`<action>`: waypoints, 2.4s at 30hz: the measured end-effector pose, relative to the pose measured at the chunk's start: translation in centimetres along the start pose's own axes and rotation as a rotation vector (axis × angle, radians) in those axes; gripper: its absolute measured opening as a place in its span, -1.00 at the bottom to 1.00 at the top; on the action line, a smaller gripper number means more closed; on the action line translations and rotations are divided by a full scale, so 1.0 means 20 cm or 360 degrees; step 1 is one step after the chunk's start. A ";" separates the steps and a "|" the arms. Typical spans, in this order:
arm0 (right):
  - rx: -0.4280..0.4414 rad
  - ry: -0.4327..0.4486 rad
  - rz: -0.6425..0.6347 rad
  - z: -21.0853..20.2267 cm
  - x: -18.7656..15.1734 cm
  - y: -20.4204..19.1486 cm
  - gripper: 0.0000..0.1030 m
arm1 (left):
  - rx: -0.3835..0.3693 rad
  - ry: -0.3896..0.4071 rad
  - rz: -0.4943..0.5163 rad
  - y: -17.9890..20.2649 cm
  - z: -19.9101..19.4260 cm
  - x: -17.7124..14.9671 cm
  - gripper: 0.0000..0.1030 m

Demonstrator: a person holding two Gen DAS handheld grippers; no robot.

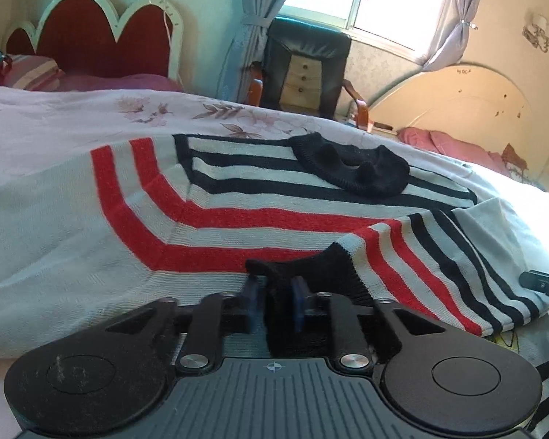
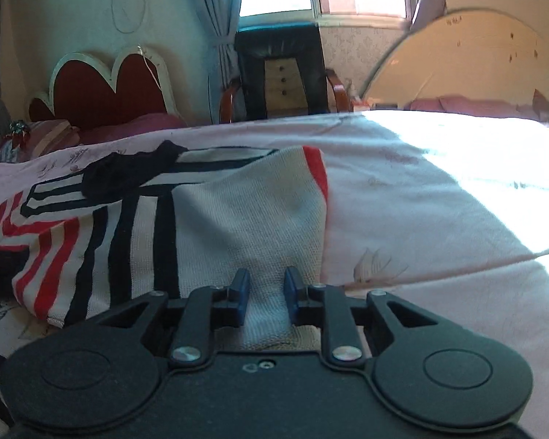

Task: Fold small clothes
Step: 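Reach the left gripper to the other sleeve's black cuff and grasp it, then carry the sleeve across the sweater body with the left gripper and release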

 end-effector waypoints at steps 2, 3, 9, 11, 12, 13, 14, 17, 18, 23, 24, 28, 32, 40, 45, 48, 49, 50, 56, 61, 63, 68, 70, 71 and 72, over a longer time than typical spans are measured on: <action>0.0023 0.0011 0.0042 -0.05 0.03 -0.02 -0.50 | 0.0077 0.0155 0.0001 -0.05 -0.13 0.00 0.63; 0.0062 0.0047 0.0074 -0.09 0.05 -0.03 -0.50 | 0.0078 0.0186 -0.0021 -0.09 -0.18 -0.01 0.63; 0.0117 0.0071 0.0100 -0.22 0.02 -0.12 -0.48 | 0.0128 0.0215 -0.0563 -0.64 -0.42 -0.22 0.12; 0.0124 0.0058 0.0112 -0.23 0.00 -0.17 -0.48 | 0.0176 0.0197 -0.0741 -0.84 -0.48 -0.33 0.08; 0.0136 0.0047 0.0118 -0.23 -0.01 -0.19 -0.49 | 0.0202 0.0193 -0.0811 -0.93 -0.50 -0.38 0.08; 0.0144 0.0039 0.0120 -0.22 -0.02 -0.23 -0.50 | 0.0213 0.0197 -0.0857 -1.01 -0.53 -0.41 0.08; 0.0152 0.0027 0.0115 -0.21 -0.03 -0.27 -0.50 | 0.0230 0.0204 -0.0882 -1.07 -0.55 -0.43 0.08; 0.0134 -0.0024 0.0084 -0.12 -0.06 -0.40 -0.52 | 0.0265 0.0224 -0.0909 -1.18 -0.60 -0.45 0.08; 0.0103 -0.0084 0.0073 -0.07 -0.09 -0.43 -0.52 | 0.0265 0.0231 -0.0925 -1.21 -0.61 -0.45 0.08; 0.0130 -0.0083 0.0021 -0.05 -0.06 -0.64 -0.55 | 0.0223 0.0300 -0.1091 -1.38 -0.61 -0.46 0.09; 0.0136 -0.0077 0.0012 -0.06 -0.06 -0.67 -0.54 | 0.0203 0.0316 -0.1151 -1.43 -0.62 -0.48 0.09; 0.0148 -0.0069 -0.0036 -0.10 -0.06 -0.78 -0.53 | 0.0131 0.0384 -0.1372 -1.61 -0.62 -0.55 -0.09; 0.0140 -0.0071 -0.0011 -0.12 -0.04 -0.83 -0.52 | 0.0094 0.0479 -0.1512 -1.76 -0.61 -0.57 -0.11; 0.0124 -0.0075 0.0039 -0.14 -0.01 -0.86 -0.52 | 0.0208 0.0495 -0.1092 -1.70 -0.55 -0.30 -0.91; 0.0117 -0.0054 0.0076 -0.17 -0.01 -0.84 -0.52 | 0.0145 0.0460 -0.0601 -1.35 -0.50 -0.05 -0.91; 0.0105 -0.0052 0.0118 -0.17 -0.02 -0.81 -0.51 | 0.0075 0.0437 -0.0424 -1.13 -0.43 0.02 -0.91; 0.0101 -0.0049 0.0126 -0.17 -0.02 -0.80 -0.51 | 0.0054 0.0427 -0.0384 -1.06 -0.41 0.03 -0.91; 0.0100 -0.0046 0.0131 -0.17 -0.02 -0.79 -0.51 | 0.0028 0.0415 -0.0355 -1.00 -0.39 0.06 -0.91; 0.0064 -0.0042 0.0071 -0.14 -0.01 -0.76 -0.51 | -0.0094 0.0315 -0.0157 -0.58 -0.32 0.11 -0.91; 0.0056 -0.0071 0.0073 -0.09 0.00 -0.69 -0.51 | -0.0176 0.0227 0.0079 -0.20 -0.28 0.13 -0.91; 0.0047 -0.0076 0.0069 -0.08 0.00 -0.66 -0.51 | -0.0193 0.0175 0.0185 -0.05 -0.26 0.09 -0.91; 0.0054 -0.0093 0.0099 -0.05 0.00 -0.57 -0.49 | -0.0201 -0.0045 0.0375 0.20 -0.13 -0.04 -0.91; 0.0054 -0.0105 0.0108 -0.05 0.00 -0.54 -0.46 | -0.0125 -0.0043 0.0433 0.26 -0.12 -0.08 -0.89; 0.0056 -0.0111 0.0116 -0.05 -0.01 -0.53 -0.38 | -0.0101 -0.0023 0.0458 0.28 -0.13 -0.09 -0.72; 0.0066 -0.0110 0.0134 -0.05 -0.01 -0.51 -0.32 | -0.0107 -0.0012 0.0462 0.30 -0.15 -0.10 -0.55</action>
Point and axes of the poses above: each gripper's, at about its wrist camera, not at the fingertips, and z roughly the way its jaws point, y to its right, x to its top, the point moved 6 cm from there along z, roughly the way its jaws point, and after that the axes turned 3 degrees about -y, right-handed, at the moved point
